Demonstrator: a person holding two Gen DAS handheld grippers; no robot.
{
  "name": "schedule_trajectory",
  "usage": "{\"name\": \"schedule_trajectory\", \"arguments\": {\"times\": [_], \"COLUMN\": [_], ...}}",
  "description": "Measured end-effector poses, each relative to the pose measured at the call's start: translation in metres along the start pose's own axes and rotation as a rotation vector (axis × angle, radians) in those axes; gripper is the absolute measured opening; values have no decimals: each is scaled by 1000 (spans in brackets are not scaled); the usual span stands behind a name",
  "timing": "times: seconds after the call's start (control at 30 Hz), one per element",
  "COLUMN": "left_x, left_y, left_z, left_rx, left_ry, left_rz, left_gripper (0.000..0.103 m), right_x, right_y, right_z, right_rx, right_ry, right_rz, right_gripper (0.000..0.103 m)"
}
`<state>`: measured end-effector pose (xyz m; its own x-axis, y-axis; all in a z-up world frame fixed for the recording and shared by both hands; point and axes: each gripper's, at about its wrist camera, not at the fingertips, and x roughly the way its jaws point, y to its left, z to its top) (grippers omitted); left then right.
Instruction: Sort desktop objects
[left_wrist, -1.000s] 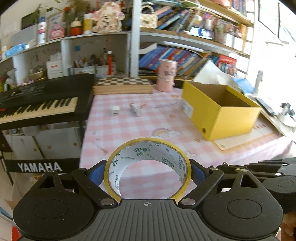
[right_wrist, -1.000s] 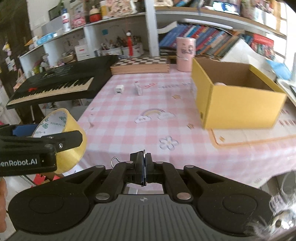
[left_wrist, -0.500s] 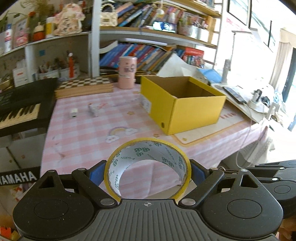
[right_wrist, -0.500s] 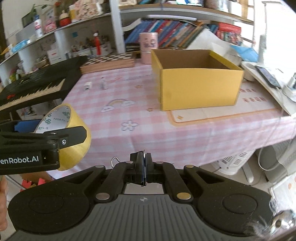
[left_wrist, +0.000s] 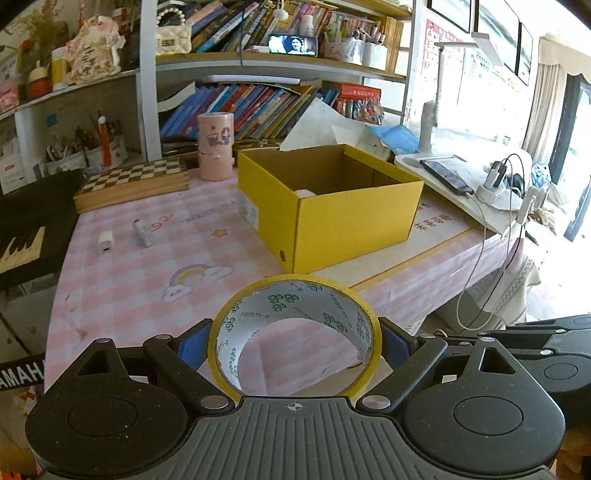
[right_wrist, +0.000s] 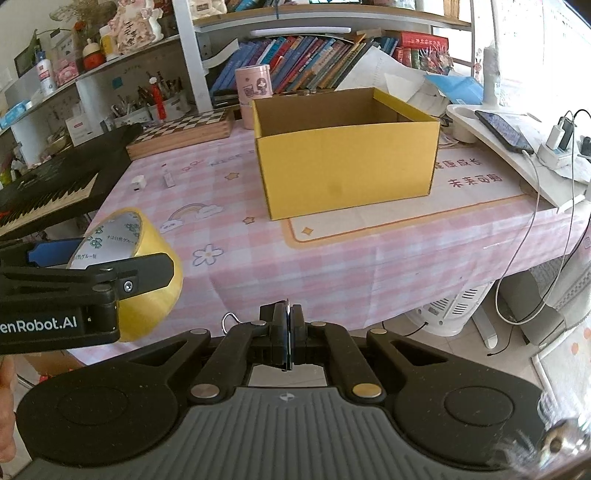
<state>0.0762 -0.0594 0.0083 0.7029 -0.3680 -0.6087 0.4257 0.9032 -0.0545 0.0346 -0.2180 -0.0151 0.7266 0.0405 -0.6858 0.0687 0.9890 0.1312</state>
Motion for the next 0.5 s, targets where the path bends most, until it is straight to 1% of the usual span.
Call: {"name": "schedule_trajectory", "arguments": {"times": [0.23,0.5], "left_x": [20,43], "left_y": [-20,-38], "left_z": [16,30], "left_rx": [22,38], "left_ry": [8,23], "left_rz": [12,8], "left_gripper": [92,92], "right_x": [10,25], "right_y": [-30,-59], "right_z": [17,34], "right_rx": [28,56], "right_ry": [-3,8], "right_rz": [11,19], "right_gripper": [2,2]}}
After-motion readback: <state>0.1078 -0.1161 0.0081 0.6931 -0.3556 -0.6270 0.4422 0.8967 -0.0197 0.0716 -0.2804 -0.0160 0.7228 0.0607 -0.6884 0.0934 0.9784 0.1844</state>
